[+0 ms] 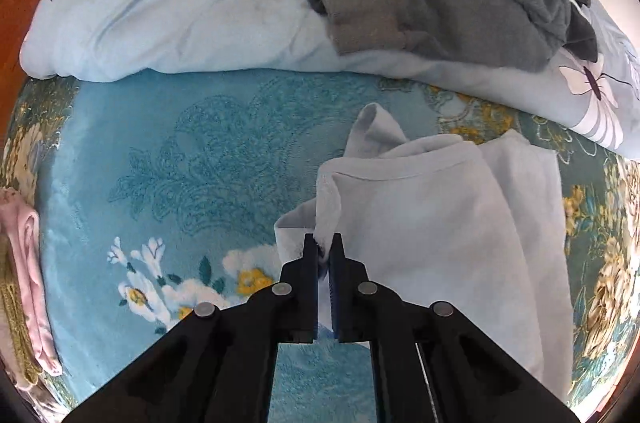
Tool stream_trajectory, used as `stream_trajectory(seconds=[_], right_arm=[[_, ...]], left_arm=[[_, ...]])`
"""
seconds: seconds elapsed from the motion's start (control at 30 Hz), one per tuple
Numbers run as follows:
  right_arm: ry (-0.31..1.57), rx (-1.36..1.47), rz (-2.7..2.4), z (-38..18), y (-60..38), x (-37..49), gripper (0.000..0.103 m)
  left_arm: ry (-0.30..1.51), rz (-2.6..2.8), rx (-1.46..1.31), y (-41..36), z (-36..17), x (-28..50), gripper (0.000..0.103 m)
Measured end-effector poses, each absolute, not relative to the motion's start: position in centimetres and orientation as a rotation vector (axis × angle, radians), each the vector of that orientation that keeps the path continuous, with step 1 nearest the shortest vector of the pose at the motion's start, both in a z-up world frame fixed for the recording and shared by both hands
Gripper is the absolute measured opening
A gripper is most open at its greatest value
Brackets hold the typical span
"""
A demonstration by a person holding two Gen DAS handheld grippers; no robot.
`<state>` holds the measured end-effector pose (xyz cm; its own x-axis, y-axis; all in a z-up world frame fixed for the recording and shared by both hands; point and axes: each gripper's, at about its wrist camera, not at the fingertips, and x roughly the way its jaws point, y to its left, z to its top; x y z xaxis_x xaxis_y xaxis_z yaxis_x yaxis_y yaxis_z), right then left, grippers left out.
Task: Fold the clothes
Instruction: 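Pull the light-blue shirt off the pile and swing it onto the blanket with the right gripper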
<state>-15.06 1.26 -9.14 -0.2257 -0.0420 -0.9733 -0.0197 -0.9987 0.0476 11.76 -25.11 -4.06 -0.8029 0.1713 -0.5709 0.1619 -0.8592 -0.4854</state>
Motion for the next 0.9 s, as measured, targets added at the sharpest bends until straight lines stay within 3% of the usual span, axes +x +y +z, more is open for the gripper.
stream_trajectory(seconds=[0.13,0.3,0.43,0.63,0.9], right_arm=[[-0.114,1.632,-2.527,1.3,3.5,-11.2,0.004],[0.052,1.179,-2.632,16.4,4.1,-2.9,0.004],[0.158,0.972,-2.720,24.0,5.3,4.9,0.004],[0.251,0.878,-2.908,28.1,10.7,14.3,0.004],[-0.077,1.019,-2.857,24.3,14.0,13.9,0.004]], left_arm=[[-0.855,2.859,-0.894,-25.8,-1.9,13.1,0.103],[-0.801,2.848,-0.759,-25.5,2.0,15.9,0.103],[-0.754,2.815,-0.687,-25.2,4.8,17.7,0.103],[-0.607,2.700,-0.784,-23.5,8.1,17.1,0.103],[-0.606,2.560,-1.119,-20.5,5.8,17.3,0.103]])
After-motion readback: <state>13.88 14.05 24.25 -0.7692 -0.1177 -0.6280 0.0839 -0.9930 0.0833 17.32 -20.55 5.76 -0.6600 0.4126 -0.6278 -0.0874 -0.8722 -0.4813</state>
